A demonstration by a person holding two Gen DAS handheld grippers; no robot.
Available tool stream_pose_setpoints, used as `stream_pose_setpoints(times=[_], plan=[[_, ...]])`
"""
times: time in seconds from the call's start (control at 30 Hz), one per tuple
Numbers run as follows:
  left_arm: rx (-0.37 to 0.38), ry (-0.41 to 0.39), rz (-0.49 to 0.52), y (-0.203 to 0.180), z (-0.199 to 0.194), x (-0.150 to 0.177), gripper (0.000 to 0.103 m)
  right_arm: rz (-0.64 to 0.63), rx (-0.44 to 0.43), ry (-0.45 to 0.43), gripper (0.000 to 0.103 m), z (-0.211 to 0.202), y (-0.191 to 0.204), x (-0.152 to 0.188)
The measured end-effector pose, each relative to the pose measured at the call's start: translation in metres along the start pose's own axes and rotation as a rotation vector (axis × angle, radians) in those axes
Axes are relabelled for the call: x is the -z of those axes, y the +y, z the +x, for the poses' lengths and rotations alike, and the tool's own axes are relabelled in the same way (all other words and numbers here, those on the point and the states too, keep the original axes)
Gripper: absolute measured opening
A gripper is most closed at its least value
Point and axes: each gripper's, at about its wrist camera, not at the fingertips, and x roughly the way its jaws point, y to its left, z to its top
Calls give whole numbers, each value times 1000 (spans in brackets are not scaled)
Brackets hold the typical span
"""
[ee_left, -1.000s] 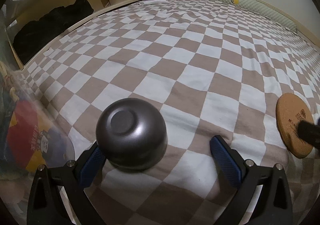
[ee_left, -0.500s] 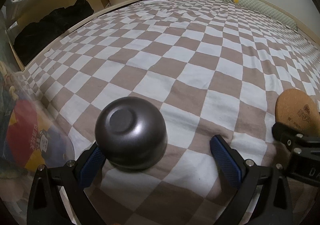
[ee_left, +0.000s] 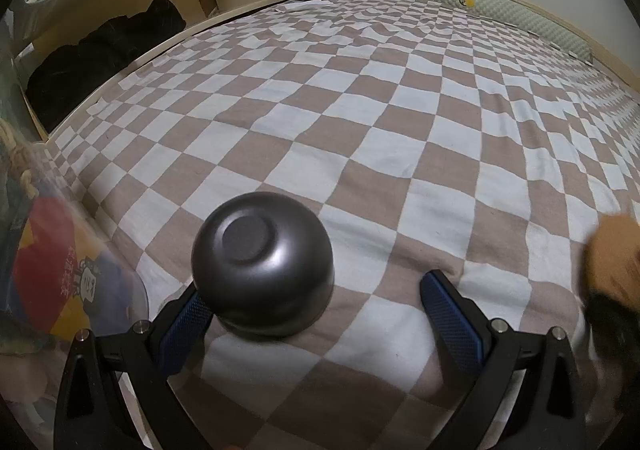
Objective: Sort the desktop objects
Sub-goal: 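Grasp the cork coaster with the right tool while the left tool holds the lid, then lift the dark lid with the left tool and raise it off the bed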
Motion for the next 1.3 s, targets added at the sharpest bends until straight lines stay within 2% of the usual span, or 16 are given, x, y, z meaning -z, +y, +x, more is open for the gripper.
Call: stream_pose_setpoints(times=[0.07, 0.17, 0.27, 0.4, 0.53, 0.57, 0.6, 0.67, 0.83, 0.97, 1.13, 1.2, 1.3], plan=[[17, -12, 18, -3, -5, 4, 97, 9, -10, 22, 99, -8, -7, 17], [56, -38, 57, -8, -16, 10, 80, 0, -9, 30, 99, -25, -14, 43], [90, -39, 83, -10, -24, 16, 78, 28, -28, 36, 99, -45, -22, 65], [98, -41, 102, -11, -33, 23, 73, 51, -37, 22, 99, -71, -27, 83], [59, -60, 134, -14, -45, 32, 73, 70, -56, 7, 99, -97, -24, 105], [33, -64, 136, -14, -46, 32, 79, 70, -58, 5, 99, -99, -20, 102], [-6, -63, 131, -13, -45, 31, 94, 66, -60, 6, 99, -97, -20, 96], [-29, -51, 108, -5, -42, 31, 99, 67, -63, 9, 99, -95, -18, 96], [19, -6, 80, 4, -28, 20, 99, 91, -86, 27, 99, -90, -7, 112], [-6, 17, 105, -4, -18, 9, 99, 109, -102, 50, 99, -81, -7, 116], [-26, -3, 133, -11, -16, 1, 99, 108, -103, 74, 99, -68, -5, 115], [-7, 1, 137, -10, -15, -1, 89, 106, -101, 76, 99, -65, -3, 114], [19, 6, 137, -8, -14, -3, 84, 103, -97, 75, 99, -63, -1, 111]])
